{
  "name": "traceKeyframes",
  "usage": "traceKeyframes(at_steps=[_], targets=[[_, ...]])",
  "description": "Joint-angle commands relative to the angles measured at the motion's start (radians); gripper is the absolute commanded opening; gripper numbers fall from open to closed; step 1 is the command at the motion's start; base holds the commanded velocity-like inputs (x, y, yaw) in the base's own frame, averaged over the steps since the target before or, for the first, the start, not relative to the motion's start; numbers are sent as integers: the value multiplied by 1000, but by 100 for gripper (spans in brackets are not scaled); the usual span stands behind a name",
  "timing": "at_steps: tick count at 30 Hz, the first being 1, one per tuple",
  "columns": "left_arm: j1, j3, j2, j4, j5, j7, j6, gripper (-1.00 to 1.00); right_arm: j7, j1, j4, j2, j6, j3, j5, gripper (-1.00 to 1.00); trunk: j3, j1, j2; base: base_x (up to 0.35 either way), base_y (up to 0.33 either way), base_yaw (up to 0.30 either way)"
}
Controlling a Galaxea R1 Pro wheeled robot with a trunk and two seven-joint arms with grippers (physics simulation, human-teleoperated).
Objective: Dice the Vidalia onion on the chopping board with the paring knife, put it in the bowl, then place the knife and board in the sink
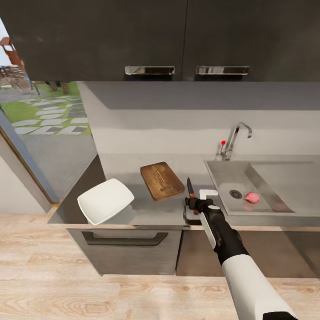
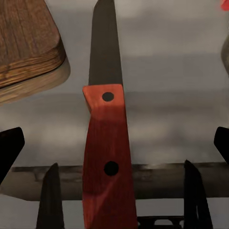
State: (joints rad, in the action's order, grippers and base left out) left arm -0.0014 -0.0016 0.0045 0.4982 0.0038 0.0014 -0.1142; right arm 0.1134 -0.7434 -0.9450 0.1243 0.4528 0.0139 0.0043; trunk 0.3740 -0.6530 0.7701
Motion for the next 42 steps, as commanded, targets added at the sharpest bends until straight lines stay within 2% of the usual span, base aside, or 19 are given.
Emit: traceKeyframes(at_steps=[1, 29, 42], targets=[[0, 0, 0, 0, 0, 0, -2, 100, 5, -1, -1, 0, 6, 1, 0, 100, 2, 0, 1, 16, 0, 0], [0, -1, 0, 0, 0, 0, -2, 100, 4, -1, 0, 0, 6, 1, 0, 100, 30, 0, 1, 1, 0, 0], [0, -1, 0, 0, -1, 0, -2, 100, 6, -1, 0, -2, 7, 1, 0, 100, 31, 0, 1, 0, 0, 0]])
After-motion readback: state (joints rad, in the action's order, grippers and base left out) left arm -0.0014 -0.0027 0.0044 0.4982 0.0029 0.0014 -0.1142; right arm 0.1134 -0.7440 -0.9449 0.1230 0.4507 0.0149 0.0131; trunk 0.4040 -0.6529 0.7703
